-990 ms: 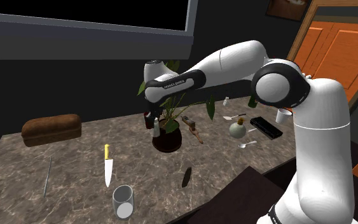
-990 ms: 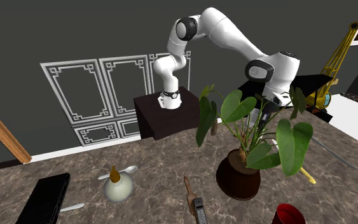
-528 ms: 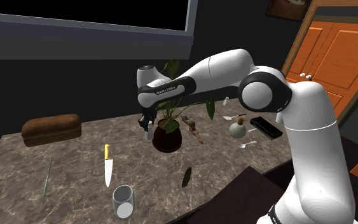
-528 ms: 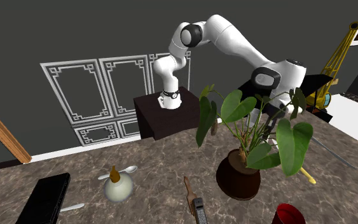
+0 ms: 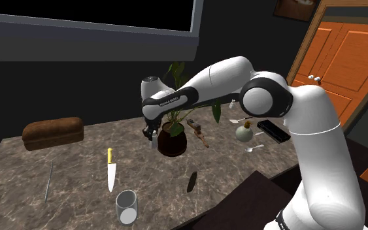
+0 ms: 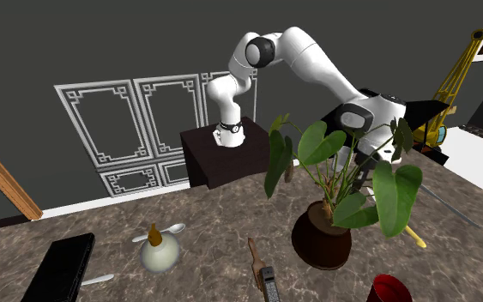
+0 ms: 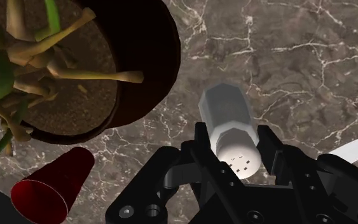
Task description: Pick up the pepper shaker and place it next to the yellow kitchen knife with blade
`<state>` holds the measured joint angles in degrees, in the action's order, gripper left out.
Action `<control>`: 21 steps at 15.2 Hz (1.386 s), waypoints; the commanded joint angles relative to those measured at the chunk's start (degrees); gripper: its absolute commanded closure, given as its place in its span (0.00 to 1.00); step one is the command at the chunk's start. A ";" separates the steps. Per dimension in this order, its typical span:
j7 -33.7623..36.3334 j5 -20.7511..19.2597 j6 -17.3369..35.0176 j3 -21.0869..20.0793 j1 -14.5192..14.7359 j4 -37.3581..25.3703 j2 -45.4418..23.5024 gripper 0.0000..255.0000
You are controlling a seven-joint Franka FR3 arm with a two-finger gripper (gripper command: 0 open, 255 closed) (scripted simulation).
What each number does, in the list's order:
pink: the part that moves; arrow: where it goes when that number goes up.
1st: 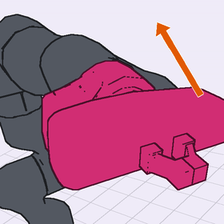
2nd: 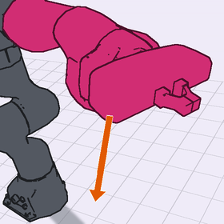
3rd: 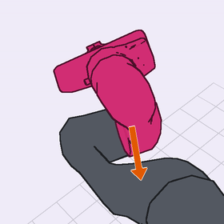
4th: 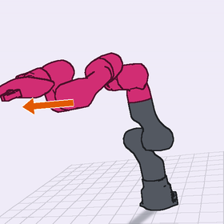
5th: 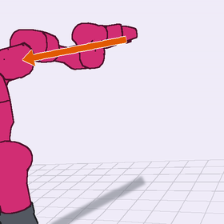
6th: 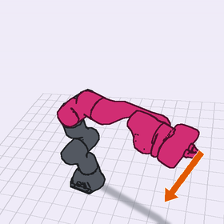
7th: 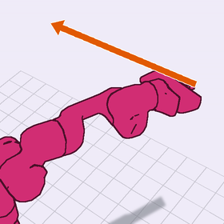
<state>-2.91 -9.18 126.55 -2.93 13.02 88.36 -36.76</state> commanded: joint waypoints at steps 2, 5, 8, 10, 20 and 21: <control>0.28 -0.18 1.56 0.10 0.10 0.13 -1.41 1.00; 0.52 -0.36 3.11 0.22 0.15 0.33 -2.76 1.00; 0.74 -0.53 4.59 0.34 0.21 0.41 -4.18 1.00; 0.89 -0.64 5.56 0.43 0.25 0.39 -5.17 1.00; 1.48 -1.08 9.28 0.80 0.46 -0.29 -9.59 1.00; 1.48 -1.08 9.28 0.80 0.46 -0.29 -9.59 1.00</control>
<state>-1.44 -10.26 135.77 -2.14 13.47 88.18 -46.22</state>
